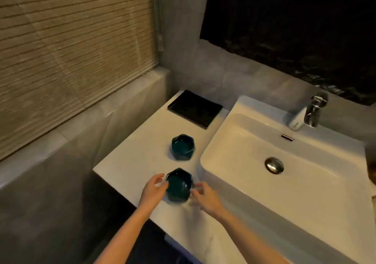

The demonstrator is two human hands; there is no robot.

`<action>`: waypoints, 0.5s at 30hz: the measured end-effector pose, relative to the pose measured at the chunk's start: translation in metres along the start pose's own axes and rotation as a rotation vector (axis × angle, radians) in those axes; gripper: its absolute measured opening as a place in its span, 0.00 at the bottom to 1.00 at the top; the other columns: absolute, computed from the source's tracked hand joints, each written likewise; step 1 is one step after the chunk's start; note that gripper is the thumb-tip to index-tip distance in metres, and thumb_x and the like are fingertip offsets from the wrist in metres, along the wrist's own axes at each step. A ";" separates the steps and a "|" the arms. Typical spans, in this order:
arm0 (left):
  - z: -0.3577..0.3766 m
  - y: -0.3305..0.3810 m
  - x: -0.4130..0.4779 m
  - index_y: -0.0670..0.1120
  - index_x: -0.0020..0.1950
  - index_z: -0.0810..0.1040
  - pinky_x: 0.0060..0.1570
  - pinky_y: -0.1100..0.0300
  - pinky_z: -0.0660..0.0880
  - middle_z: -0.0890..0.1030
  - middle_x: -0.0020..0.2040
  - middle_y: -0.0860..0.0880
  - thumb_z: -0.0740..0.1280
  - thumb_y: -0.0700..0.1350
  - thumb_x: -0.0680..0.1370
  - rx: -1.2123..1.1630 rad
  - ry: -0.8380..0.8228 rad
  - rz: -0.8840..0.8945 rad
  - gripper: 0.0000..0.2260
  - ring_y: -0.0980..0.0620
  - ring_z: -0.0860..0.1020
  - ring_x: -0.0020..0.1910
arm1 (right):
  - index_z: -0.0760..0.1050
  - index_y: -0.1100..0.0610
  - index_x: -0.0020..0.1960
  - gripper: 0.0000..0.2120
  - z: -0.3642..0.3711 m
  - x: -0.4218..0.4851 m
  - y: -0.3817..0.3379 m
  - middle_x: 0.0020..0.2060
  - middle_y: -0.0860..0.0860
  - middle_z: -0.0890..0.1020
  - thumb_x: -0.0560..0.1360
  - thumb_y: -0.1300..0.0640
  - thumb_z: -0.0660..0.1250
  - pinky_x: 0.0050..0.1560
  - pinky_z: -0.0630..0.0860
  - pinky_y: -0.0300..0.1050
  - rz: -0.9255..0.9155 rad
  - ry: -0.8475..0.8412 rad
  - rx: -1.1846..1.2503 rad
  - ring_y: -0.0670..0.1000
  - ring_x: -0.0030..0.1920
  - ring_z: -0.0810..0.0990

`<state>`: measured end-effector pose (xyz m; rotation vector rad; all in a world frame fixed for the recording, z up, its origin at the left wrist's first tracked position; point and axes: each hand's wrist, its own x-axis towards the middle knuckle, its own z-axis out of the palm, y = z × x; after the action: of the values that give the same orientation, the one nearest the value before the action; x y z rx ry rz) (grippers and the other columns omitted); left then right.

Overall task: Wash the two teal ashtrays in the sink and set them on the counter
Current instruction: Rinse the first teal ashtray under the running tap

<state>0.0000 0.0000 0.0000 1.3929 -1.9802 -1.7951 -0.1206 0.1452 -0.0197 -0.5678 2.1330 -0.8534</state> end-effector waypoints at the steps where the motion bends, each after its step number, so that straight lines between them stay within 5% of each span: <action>1: 0.001 -0.002 0.003 0.48 0.68 0.70 0.61 0.51 0.72 0.71 0.64 0.46 0.66 0.44 0.78 0.013 0.011 -0.021 0.19 0.49 0.71 0.62 | 0.70 0.54 0.60 0.16 0.003 0.005 -0.002 0.53 0.50 0.79 0.78 0.45 0.61 0.49 0.77 0.47 0.023 -0.006 -0.005 0.52 0.50 0.81; 6: 0.008 -0.011 0.021 0.48 0.70 0.68 0.62 0.50 0.72 0.70 0.67 0.42 0.66 0.47 0.77 0.042 -0.011 -0.167 0.22 0.46 0.72 0.64 | 0.67 0.55 0.60 0.20 0.010 0.025 -0.014 0.56 0.53 0.78 0.76 0.42 0.62 0.51 0.80 0.57 0.144 0.009 -0.079 0.57 0.52 0.80; 15: 0.016 -0.017 0.038 0.45 0.68 0.69 0.53 0.56 0.76 0.76 0.64 0.44 0.65 0.36 0.76 0.066 -0.054 -0.146 0.21 0.50 0.75 0.54 | 0.66 0.59 0.64 0.15 0.016 0.041 -0.025 0.60 0.58 0.77 0.80 0.55 0.58 0.58 0.75 0.52 0.147 -0.040 -0.201 0.60 0.57 0.78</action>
<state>-0.0225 -0.0124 -0.0367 1.5623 -2.0306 -1.8619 -0.1305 0.0960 -0.0290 -0.5165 2.2077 -0.5466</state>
